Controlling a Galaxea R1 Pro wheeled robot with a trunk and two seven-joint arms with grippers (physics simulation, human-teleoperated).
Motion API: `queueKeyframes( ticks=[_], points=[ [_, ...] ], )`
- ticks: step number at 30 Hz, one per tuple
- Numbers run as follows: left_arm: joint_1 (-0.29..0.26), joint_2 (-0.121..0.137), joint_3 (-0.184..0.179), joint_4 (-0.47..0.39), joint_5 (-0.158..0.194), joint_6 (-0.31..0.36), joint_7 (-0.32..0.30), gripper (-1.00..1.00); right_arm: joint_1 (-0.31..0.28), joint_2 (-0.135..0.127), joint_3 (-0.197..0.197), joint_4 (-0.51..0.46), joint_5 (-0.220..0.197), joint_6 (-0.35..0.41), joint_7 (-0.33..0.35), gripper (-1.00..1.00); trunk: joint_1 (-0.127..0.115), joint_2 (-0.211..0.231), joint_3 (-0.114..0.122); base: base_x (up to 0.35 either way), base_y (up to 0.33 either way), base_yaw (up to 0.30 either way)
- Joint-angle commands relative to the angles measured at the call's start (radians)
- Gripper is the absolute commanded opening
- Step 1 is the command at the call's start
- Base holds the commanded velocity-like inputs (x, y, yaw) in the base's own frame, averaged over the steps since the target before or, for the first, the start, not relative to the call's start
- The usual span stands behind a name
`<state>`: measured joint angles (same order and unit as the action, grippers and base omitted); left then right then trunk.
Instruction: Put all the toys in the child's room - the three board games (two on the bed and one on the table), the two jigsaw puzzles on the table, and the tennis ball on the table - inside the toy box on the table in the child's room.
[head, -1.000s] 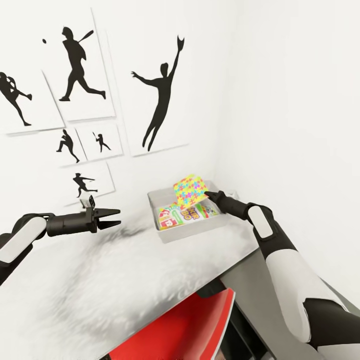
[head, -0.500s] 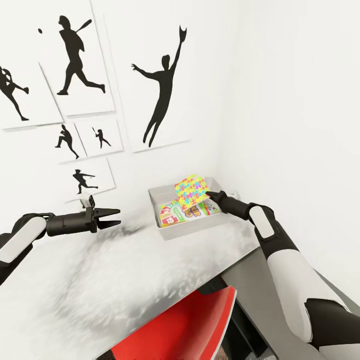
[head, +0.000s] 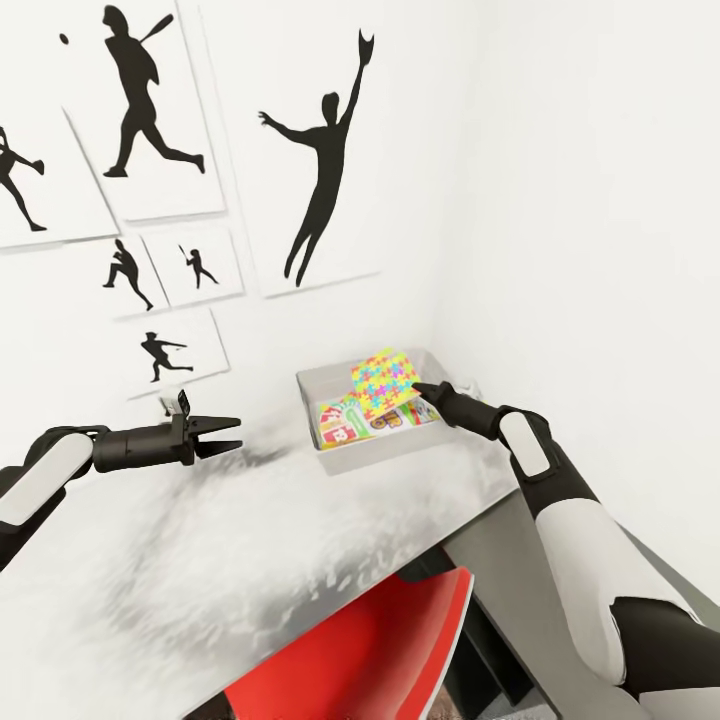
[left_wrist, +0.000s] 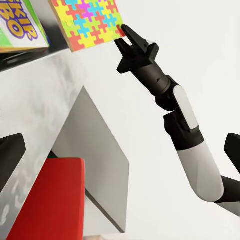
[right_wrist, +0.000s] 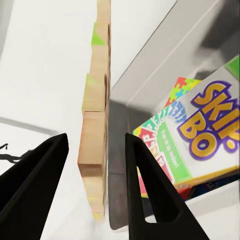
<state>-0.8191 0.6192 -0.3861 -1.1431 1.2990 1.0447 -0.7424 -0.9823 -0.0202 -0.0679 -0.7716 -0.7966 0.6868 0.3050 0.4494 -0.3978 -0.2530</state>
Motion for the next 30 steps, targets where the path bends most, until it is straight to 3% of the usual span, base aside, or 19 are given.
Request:
queueKeyframes(
  ticks=[1, 30],
  points=[
    [-0.002, 0.001, -0.002, 0.001, 0.000, 0.003, -0.005, 1.00, -0.001, 0.000, -0.003, 0.000, 0.000, 0.006, 0.003, -1.00, 0.001, -0.002, -0.004, 0.000, 0.000, 0.000],
    [-0.003, -0.004, -0.002, 0.000, 0.000, 0.003, -0.005, 1.00, -0.001, 0.000, -0.001, -0.055, 0.002, 0.007, 0.001, -1.00, 0.001, -0.002, -0.051, 0.000, 0.000, 0.000]
  ],
)
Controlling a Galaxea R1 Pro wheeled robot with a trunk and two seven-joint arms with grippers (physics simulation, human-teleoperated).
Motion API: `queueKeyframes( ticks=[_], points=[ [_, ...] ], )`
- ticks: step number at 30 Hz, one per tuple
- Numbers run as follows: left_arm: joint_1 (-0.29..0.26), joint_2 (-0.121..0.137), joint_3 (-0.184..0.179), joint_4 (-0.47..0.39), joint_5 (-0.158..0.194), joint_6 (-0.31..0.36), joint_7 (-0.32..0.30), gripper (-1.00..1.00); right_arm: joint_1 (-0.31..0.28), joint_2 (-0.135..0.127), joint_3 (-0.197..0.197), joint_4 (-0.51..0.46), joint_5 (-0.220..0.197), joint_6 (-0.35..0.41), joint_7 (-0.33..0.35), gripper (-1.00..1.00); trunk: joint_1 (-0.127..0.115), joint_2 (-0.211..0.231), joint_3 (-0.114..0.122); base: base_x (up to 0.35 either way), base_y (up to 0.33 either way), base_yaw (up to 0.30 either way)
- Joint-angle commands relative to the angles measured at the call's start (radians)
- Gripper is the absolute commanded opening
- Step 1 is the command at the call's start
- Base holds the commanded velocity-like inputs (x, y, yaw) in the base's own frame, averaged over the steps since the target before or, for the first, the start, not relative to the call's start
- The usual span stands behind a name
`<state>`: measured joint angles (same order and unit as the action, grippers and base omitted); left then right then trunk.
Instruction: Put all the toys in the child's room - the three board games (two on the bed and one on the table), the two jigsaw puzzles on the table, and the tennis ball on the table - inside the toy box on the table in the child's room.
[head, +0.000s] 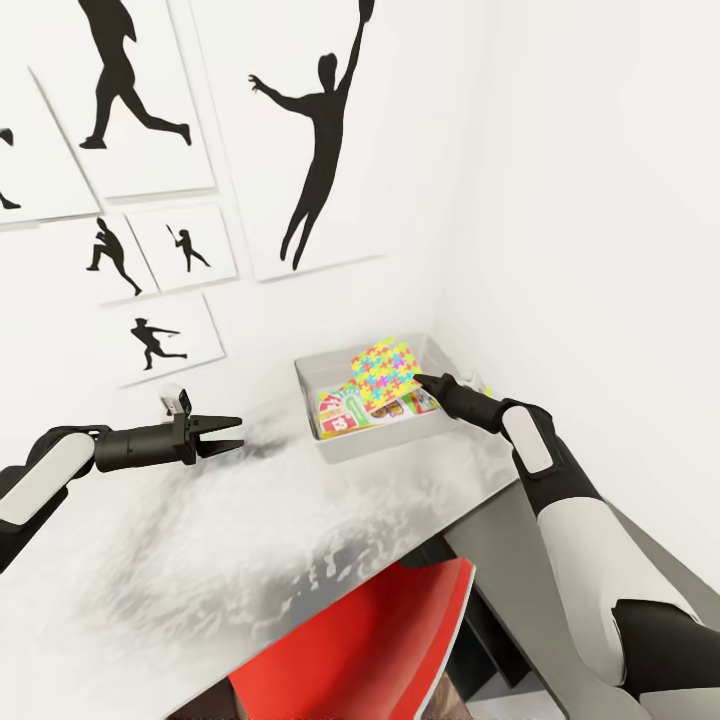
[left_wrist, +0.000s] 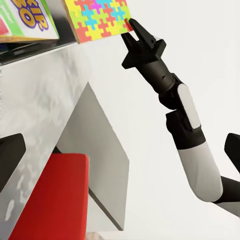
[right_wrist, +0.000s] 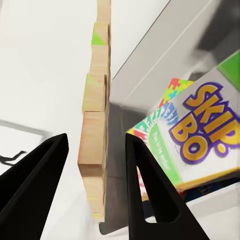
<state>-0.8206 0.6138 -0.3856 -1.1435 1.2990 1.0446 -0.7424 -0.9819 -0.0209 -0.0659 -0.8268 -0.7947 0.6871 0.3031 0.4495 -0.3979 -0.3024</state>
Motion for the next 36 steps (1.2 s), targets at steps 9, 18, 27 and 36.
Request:
queueKeyframes(
  ticks=[9, 18, 27, 36],
  points=[
    [-0.002, 0.000, -0.002, 0.001, 0.000, 0.003, -0.005, 1.00, -0.001, -0.001, -0.003, 0.000, 0.000, 0.006, 0.002, -1.00, 0.001, -0.002, -0.017, 0.000, 0.000, 0.000],
    [-0.002, 0.000, -0.002, 0.001, 0.000, 0.003, -0.005, 1.00, -0.001, -0.001, -0.004, -0.001, 0.000, 0.009, 0.004, -1.00, 0.001, -0.002, -0.032, 0.000, 0.000, 0.000],
    [-0.002, 0.000, -0.002, -0.003, 0.000, 0.003, -0.005, 1.00, -0.003, -0.001, -0.007, -0.005, 0.000, 0.012, 0.003, -1.00, 0.001, -0.002, -0.044, 0.000, 0.000, 0.000],
    [-0.002, 0.000, -0.002, -0.004, 0.000, 0.003, -0.005, 1.00, -0.007, 0.000, -0.011, -0.029, -0.003, 0.014, 0.005, -1.00, 0.001, -0.002, -0.045, 0.000, 0.000, 0.000]
  ],
)
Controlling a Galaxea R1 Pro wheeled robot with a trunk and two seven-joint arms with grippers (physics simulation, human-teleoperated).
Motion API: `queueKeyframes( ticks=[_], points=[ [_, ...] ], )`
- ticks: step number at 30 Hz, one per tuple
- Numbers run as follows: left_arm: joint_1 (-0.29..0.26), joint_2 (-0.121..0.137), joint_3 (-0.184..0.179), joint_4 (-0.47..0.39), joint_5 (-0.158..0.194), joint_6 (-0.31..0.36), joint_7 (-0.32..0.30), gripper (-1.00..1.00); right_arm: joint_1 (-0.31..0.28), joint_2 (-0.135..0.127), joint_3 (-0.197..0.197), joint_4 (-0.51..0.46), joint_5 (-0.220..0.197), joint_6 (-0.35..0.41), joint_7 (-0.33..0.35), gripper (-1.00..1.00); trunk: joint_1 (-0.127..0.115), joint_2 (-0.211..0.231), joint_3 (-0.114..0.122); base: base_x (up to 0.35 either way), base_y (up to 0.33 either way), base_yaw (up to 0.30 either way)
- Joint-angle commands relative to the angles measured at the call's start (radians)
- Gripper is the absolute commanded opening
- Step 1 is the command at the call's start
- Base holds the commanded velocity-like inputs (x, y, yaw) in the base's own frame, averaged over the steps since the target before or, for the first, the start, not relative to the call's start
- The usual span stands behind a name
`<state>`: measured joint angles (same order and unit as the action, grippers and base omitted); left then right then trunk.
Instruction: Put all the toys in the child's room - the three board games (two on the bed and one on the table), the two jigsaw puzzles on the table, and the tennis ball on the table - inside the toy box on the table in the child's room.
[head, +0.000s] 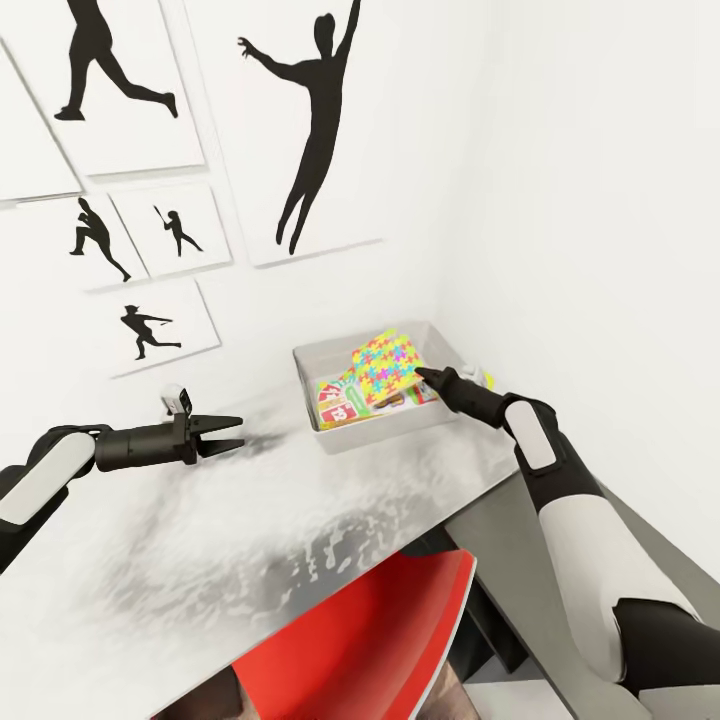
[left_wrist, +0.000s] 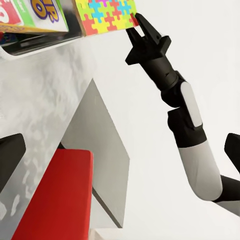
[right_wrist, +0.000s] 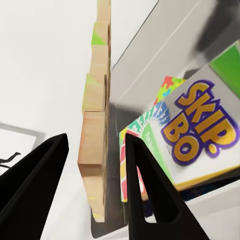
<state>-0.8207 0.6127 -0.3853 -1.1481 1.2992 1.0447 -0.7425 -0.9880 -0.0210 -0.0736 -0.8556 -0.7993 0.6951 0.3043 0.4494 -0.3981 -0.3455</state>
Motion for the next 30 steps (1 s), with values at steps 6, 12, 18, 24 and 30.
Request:
queueKeyframes(
  ticks=[6, 12, 18, 24, 30],
  points=[
    [-0.002, 0.000, -0.002, 0.001, 0.000, 0.002, -0.005, 1.00, -0.010, 0.002, -0.003, 0.000, 0.002, 0.006, -0.005, -1.00, 0.001, -0.002, -0.002, 0.000, 0.000, 0.000],
    [-0.002, -0.001, -0.001, 0.001, 0.000, 0.002, -0.005, 1.00, -0.016, 0.004, -0.001, 0.006, 0.004, 0.003, -0.009, -1.00, 0.001, -0.002, -0.002, 0.000, 0.000, 0.000],
    [-0.002, -0.002, -0.001, 0.000, 0.000, 0.002, -0.005, 1.00, -0.018, 0.008, 0.001, 0.012, 0.006, 0.000, -0.011, -1.00, 0.001, -0.002, -0.002, 0.000, 0.000, 0.000],
    [-0.002, -0.002, -0.001, -0.001, 0.000, 0.002, -0.005, 1.00, -0.018, 0.009, 0.002, 0.016, 0.020, -0.003, -0.011, -1.00, 0.001, -0.002, -0.002, 0.000, 0.000, 0.000],
    [-0.002, -0.002, -0.001, 0.000, 0.000, 0.002, -0.005, 1.00, -0.018, 0.010, 0.002, 0.021, 0.036, -0.004, -0.011, -1.00, 0.001, -0.002, -0.002, 0.000, 0.000, 0.000]
  ],
)
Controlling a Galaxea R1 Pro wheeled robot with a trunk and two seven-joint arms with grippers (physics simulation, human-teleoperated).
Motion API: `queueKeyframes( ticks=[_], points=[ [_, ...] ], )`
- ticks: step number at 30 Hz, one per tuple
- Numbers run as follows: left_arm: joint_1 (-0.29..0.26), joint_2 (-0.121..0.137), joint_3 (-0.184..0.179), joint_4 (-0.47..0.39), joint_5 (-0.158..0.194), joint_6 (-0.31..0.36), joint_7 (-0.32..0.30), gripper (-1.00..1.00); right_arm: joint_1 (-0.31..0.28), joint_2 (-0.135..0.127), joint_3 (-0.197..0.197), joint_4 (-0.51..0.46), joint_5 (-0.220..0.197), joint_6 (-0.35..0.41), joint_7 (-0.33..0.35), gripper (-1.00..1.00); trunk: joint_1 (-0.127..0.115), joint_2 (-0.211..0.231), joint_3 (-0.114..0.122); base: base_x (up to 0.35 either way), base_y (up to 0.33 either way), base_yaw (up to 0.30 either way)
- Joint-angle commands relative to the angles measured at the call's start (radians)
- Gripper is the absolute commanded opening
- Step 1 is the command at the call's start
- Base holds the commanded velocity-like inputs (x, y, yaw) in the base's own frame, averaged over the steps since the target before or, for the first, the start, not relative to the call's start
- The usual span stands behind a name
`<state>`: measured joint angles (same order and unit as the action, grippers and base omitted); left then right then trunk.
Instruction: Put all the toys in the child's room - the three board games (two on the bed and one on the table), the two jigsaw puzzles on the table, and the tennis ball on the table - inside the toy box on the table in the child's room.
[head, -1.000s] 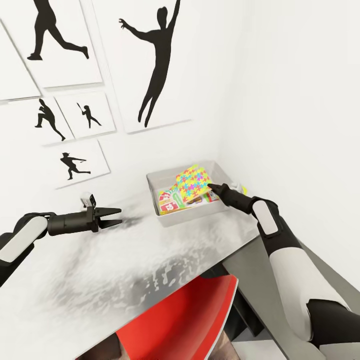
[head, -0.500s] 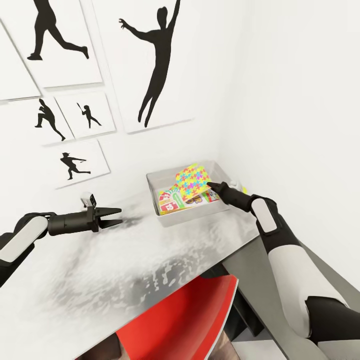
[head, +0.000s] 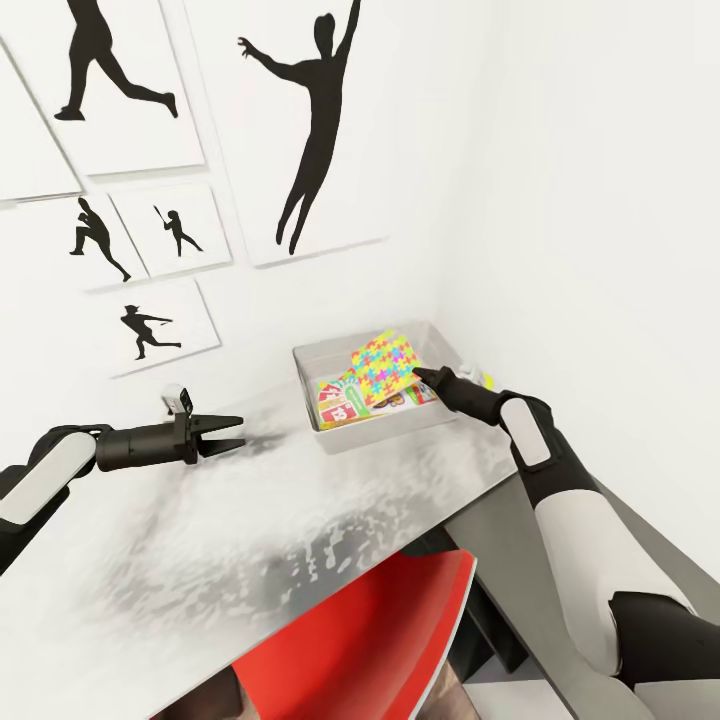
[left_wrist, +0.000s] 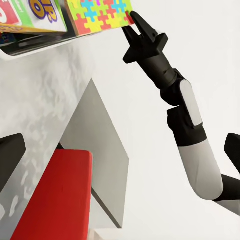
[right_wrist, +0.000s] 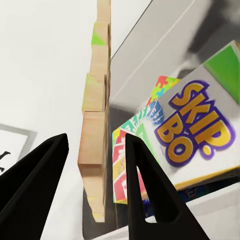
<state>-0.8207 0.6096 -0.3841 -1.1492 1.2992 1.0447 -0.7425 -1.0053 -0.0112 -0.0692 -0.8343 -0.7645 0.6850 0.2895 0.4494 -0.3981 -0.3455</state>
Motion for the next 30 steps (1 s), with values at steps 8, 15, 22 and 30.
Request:
queueKeyframes(
  ticks=[8, 15, 22, 30],
  points=[
    [-0.002, 0.001, -0.002, 0.001, 0.000, 0.002, -0.004, 1.00, -0.001, 0.002, -0.003, 0.018, 0.003, 0.004, 0.003, -1.00, 0.001, -0.002, -0.002, 0.000, 0.000, 0.000],
    [-0.002, 0.001, -0.003, 0.000, 0.000, 0.002, -0.005, 1.00, -0.001, -0.003, -0.003, 0.023, 0.004, 0.002, 0.003, -1.00, 0.001, -0.002, -0.002, 0.000, 0.000, 0.000],
    [-0.002, 0.001, -0.002, 0.001, 0.000, 0.002, -0.005, 1.00, -0.001, -0.006, -0.003, 0.023, 0.004, 0.002, 0.003, 1.00, 0.001, -0.002, -0.002, 0.000, 0.000, 0.000],
    [-0.002, 0.001, -0.002, 0.001, 0.000, 0.002, -0.005, 1.00, -0.001, -0.007, -0.003, 0.023, 0.004, 0.003, 0.004, 1.00, 0.001, -0.002, -0.002, 0.000, 0.000, 0.000]
  ],
)
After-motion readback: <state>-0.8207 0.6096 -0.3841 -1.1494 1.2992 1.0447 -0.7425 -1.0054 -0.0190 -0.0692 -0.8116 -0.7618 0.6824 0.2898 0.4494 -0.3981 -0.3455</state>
